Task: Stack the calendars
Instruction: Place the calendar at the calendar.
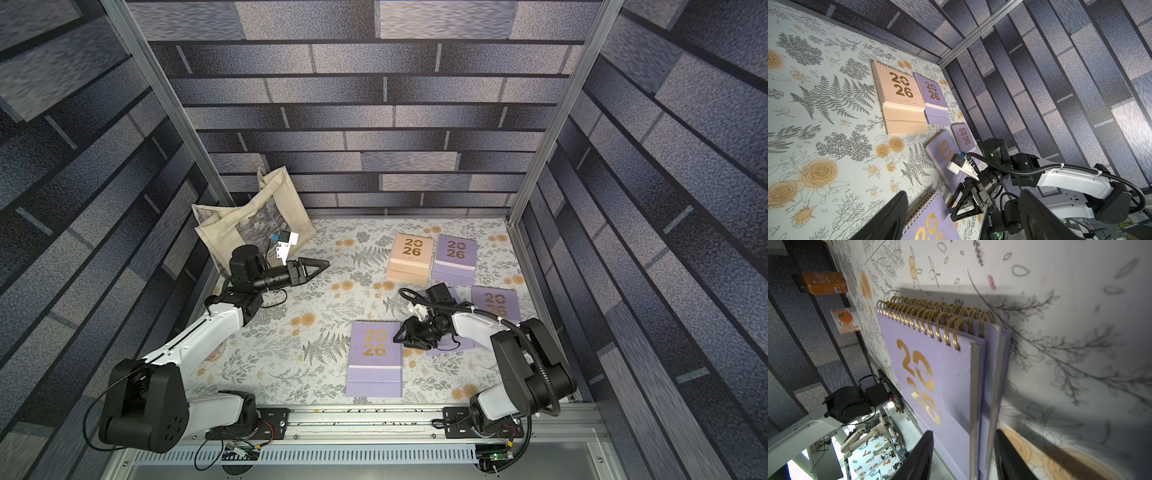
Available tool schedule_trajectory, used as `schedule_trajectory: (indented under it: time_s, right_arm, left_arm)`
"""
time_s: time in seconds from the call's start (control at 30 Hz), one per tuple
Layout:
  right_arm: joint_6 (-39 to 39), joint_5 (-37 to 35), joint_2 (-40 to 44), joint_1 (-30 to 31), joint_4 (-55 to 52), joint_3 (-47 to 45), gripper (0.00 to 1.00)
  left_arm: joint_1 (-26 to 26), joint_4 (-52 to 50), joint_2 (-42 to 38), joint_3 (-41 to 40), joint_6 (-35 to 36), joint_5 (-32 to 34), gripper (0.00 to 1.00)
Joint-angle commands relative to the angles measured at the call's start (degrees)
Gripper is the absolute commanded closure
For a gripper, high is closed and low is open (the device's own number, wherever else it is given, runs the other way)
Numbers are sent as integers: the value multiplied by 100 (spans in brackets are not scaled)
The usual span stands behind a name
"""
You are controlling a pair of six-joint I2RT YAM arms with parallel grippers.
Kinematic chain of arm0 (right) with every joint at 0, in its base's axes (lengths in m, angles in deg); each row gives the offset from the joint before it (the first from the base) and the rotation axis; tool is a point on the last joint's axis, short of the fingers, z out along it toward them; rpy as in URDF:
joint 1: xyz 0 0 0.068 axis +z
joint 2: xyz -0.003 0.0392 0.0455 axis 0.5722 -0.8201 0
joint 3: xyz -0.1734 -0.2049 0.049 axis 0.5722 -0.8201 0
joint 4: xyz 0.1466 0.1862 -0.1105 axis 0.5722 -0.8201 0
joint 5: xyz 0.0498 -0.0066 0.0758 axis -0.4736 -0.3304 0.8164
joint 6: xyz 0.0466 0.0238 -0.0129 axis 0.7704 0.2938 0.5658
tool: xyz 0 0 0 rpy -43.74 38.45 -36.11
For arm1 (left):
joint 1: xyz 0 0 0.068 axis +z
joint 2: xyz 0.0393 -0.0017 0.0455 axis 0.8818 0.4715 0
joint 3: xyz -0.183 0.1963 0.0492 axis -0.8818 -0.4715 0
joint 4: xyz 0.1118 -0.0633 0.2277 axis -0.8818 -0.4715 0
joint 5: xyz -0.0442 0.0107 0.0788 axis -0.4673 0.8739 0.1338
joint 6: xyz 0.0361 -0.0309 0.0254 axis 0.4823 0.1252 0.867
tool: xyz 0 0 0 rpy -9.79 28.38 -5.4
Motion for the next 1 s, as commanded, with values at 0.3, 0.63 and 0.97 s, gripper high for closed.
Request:
schedule_trajectory:
  time_s: [0.3, 0.63, 0.97]
  right_arm:
    - [-34, -159, -6, 17, -327, 194, 43]
    - [313, -76, -114, 245, 20, 222, 43]
    - [673, -109, -199, 522, 315, 226, 43]
  left_arm:
    - [61, 232, 51, -102, -40, -162, 14]
    - [63, 250, 81, -86, -66, -154, 14]
    - [61, 241, 88, -81, -58, -133, 14]
